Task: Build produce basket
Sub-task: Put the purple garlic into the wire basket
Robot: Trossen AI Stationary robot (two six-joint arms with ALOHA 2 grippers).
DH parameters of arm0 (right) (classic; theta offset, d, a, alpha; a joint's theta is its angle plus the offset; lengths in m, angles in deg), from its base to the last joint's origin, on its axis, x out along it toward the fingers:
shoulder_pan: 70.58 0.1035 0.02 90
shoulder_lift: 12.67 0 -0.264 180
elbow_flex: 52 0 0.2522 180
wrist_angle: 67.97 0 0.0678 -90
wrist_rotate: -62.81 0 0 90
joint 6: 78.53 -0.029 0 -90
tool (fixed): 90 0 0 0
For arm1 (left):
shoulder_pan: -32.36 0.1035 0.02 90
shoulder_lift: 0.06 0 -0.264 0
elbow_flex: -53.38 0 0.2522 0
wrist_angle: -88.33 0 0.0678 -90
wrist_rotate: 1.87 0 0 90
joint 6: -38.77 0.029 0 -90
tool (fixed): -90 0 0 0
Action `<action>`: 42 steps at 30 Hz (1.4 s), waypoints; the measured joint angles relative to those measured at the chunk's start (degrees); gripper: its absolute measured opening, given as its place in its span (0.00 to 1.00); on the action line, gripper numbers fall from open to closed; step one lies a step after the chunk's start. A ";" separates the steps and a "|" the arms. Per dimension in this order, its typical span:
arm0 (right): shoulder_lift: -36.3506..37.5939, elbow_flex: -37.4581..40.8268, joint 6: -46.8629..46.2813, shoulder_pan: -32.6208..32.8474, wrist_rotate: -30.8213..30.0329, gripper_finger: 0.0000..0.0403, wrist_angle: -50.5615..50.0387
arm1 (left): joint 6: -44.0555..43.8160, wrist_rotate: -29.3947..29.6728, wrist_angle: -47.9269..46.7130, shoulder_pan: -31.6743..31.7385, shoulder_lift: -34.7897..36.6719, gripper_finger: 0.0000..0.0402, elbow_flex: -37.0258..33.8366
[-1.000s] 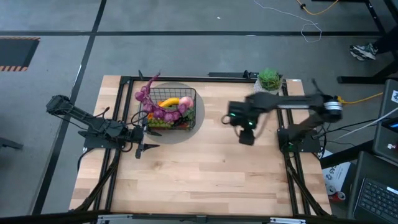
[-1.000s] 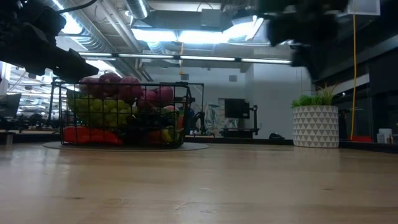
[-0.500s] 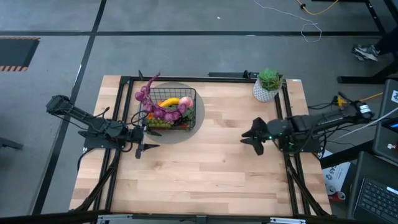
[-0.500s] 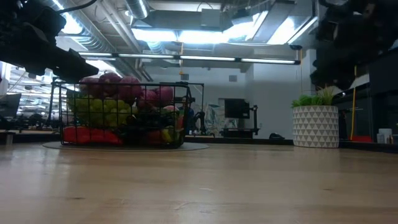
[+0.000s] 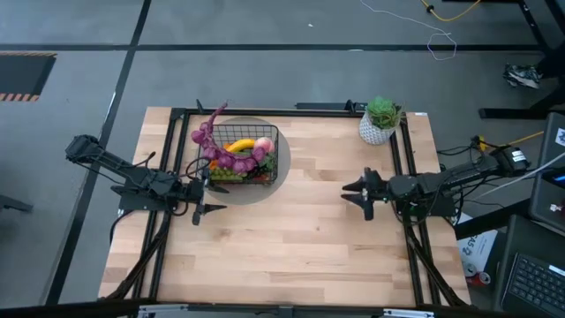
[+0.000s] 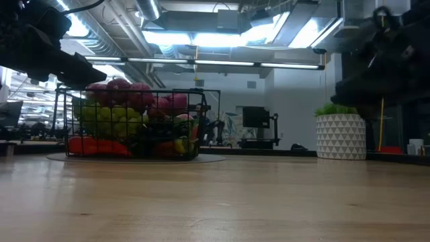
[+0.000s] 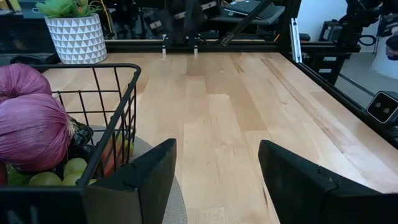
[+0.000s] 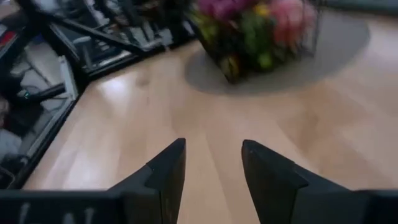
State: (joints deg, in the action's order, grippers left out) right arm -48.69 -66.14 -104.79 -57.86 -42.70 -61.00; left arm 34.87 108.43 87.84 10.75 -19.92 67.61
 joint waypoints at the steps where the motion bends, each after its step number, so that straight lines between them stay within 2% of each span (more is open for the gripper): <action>1: 0.13 -0.08 2.62 0.10 0.15 0.39 1.01 | 0.00 0.01 0.00 0.00 -0.02 0.56 0.00; 4: 1.13 -0.36 10.49 0.23 2.81 0.39 3.22 | 0.00 0.01 0.00 0.00 -0.02 0.56 0.00; 8: 3.60 -0.03 16.06 0.23 6.53 0.39 3.11 | 0.00 0.01 0.00 0.00 0.00 0.56 0.00; 14: 7.48 -0.03 21.51 0.21 6.60 0.39 1.02 | 0.00 0.01 0.00 0.00 -0.01 0.56 -0.01; 24: 20.43 -0.03 22.47 0.16 8.56 0.39 -10.10 | 0.00 0.01 0.00 0.00 0.00 0.56 0.00; 32: 32.57 -0.03 28.59 0.03 9.11 0.39 -18.78 | 0.00 0.01 0.00 0.00 0.00 0.56 -0.01; 36: 35.08 -0.03 31.39 -0.70 11.15 0.39 -19.10 | 0.00 0.01 0.00 0.00 -0.01 0.56 -0.01; 42: 35.33 -0.03 28.56 -3.18 12.11 0.39 -19.25 | 0.00 0.01 0.00 0.00 -0.01 0.56 0.00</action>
State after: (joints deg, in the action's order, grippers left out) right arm -13.36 -66.17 -76.23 -61.04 -30.59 -80.25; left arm 34.87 108.44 87.84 10.75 -19.93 67.61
